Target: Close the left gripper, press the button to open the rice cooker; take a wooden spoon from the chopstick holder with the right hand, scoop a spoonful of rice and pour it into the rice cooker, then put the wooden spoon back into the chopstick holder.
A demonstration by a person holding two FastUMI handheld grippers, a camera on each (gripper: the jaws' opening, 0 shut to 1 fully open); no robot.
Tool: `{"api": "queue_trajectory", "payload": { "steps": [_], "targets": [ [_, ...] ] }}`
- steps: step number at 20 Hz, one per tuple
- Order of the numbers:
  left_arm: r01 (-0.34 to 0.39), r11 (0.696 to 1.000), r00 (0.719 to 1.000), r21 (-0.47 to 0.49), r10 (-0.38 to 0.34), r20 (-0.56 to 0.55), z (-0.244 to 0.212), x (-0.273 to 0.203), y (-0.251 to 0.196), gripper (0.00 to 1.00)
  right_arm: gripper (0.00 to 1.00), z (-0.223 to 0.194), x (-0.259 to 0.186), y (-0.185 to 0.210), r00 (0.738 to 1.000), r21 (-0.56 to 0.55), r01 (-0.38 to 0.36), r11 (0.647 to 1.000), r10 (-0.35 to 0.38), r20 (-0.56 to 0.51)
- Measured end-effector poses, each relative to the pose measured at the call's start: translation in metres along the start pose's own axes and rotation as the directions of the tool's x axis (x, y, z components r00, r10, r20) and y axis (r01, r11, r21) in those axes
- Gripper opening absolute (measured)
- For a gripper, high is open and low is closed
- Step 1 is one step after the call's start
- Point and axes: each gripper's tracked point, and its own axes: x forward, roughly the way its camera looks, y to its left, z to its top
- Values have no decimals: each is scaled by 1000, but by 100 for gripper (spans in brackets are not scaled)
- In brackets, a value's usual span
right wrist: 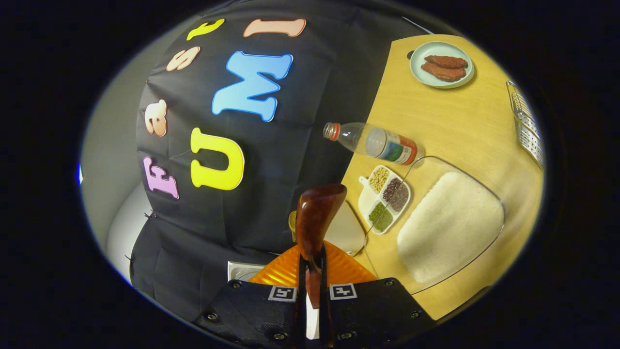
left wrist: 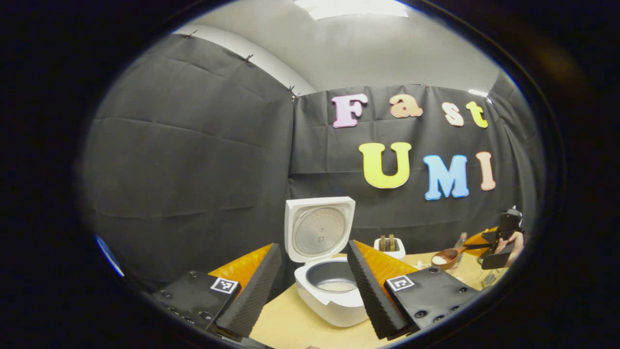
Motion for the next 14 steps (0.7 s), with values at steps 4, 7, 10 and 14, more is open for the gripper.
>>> {"api": "queue_trajectory", "payload": {
  "steps": [4, 7, 10, 14],
  "targets": [
    [-44, 999, 999, -1, 44, -1, -3, -6, 27, 92, 10, -35, 23, 35, 998, -42, -43, 998, 41, -47],
    [-80, 997, 997, 3, 80, -7, -10, -16, 46, 95, 10, -64, 39, 54, 994, -78, -66, 995, 59, -87],
    [-122, 992, 992, 2, 123, -13, -15, -27, 67, 93, 10, -92, 58, 64, 991, -127, -71, 989, 56, -120],
    [-189, 982, 981, -8, 189, -37, -29, -44, 95, 93, 10, -130, 87, 74, 986, -193, -75, 978, 44, -163]
  ]
}}
